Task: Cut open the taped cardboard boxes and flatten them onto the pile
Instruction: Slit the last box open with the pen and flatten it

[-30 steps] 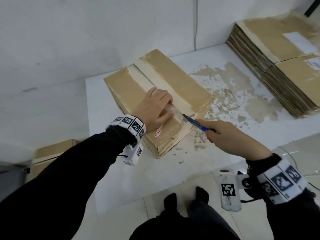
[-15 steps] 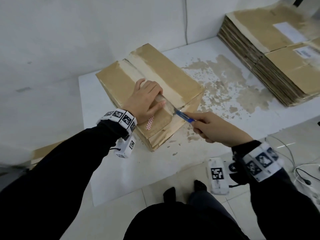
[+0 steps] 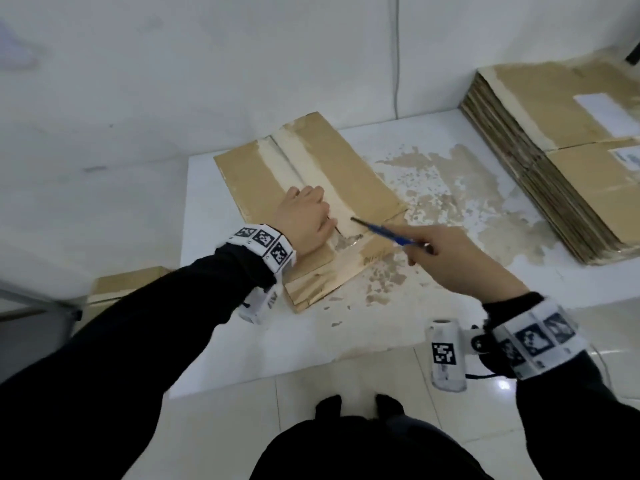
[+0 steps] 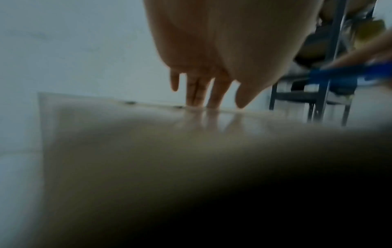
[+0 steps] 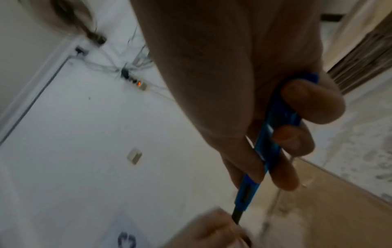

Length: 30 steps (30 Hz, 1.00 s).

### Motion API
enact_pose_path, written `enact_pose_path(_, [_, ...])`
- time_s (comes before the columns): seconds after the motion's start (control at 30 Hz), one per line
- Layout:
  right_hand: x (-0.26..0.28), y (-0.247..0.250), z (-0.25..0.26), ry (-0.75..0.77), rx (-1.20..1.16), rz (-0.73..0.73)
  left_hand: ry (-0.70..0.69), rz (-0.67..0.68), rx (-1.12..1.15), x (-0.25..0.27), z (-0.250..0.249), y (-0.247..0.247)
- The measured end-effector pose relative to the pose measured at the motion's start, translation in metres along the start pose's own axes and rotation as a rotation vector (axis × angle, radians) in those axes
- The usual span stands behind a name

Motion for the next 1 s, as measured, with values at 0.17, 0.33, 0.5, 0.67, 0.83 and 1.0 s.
enact_pose_path(0.17, [-0.012, -0.034, -0.009, 0.103, 0.122, 0.081, 0.435, 0.107, 0.631, -0.015, 0.008, 0.009])
enact_pose_path(0.33, [-0.014, -0.031, -0.011, 0.182, 0.48, -0.086, 0.72, -0.124, 1.318, 0.009, 0.007, 0.002])
enact_pose_path(0.5, [-0.01, -0.033, 0.0, 0.22, 0.619, -0.256, 0.745, -0.301, 1.338, 0.004, -0.005, -0.007])
enact_pose_path(0.67, [-0.014, -0.03, 0.006, 0.146, 0.673, -0.129, 0.724, -0.353, 1.399, 0.005, -0.011, -0.009])
enact_pose_path(0.83, [-0.008, -0.015, -0.016, 0.103, 0.622, -0.114, 0.768, -0.413, 1.502, 0.005, -0.014, -0.011])
enact_pose_path(1.0, [-0.003, -0.016, -0.009, 0.159, 0.514, -0.015, 0.78, -0.45, 1.607, 0.004, -0.021, -0.013])
Point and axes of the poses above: each hand's wrist, its own x-axis away from the middle knuckle, its own y-axis out of the back of the hand, z = x × y, the point moved 5 cm from there along -x, towards the middle knuckle, and after that the axes turned 8 degrees about z, right-handed, at the moved point
